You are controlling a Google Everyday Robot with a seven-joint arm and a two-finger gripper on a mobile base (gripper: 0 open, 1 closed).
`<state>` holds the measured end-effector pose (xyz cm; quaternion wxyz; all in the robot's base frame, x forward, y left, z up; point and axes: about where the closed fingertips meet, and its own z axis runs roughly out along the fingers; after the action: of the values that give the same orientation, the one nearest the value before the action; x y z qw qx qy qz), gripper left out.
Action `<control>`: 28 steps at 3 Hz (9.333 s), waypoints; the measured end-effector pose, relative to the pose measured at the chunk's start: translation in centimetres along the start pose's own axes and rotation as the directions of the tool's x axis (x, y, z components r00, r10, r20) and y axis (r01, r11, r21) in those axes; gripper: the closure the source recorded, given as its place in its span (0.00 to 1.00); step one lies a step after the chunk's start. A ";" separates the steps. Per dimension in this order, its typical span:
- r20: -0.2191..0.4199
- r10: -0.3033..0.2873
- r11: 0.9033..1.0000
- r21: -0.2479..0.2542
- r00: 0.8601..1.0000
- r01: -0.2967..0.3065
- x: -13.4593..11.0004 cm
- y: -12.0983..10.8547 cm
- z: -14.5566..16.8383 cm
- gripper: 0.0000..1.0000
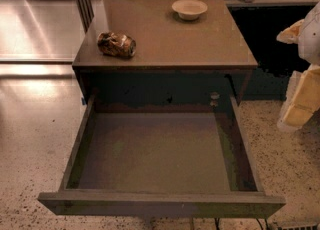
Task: Close top drawer
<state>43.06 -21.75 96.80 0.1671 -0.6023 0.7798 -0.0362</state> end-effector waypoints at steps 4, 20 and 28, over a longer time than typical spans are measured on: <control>-0.018 -0.003 0.997 -0.072 1.000 0.002 1.7 6.2 4.8 0.64; 0.278 -0.063 0.977 -0.179 0.958 0.117 -8.9 22.4 25.8 1.00; 0.240 -0.075 0.996 0.054 0.968 0.064 -11.4 11.2 29.8 1.00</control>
Offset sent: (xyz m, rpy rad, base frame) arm -0.0744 0.0122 -0.1048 0.0123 0.1145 0.0182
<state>44.25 -3.58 68.33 0.2732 -0.6252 0.7310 0.0134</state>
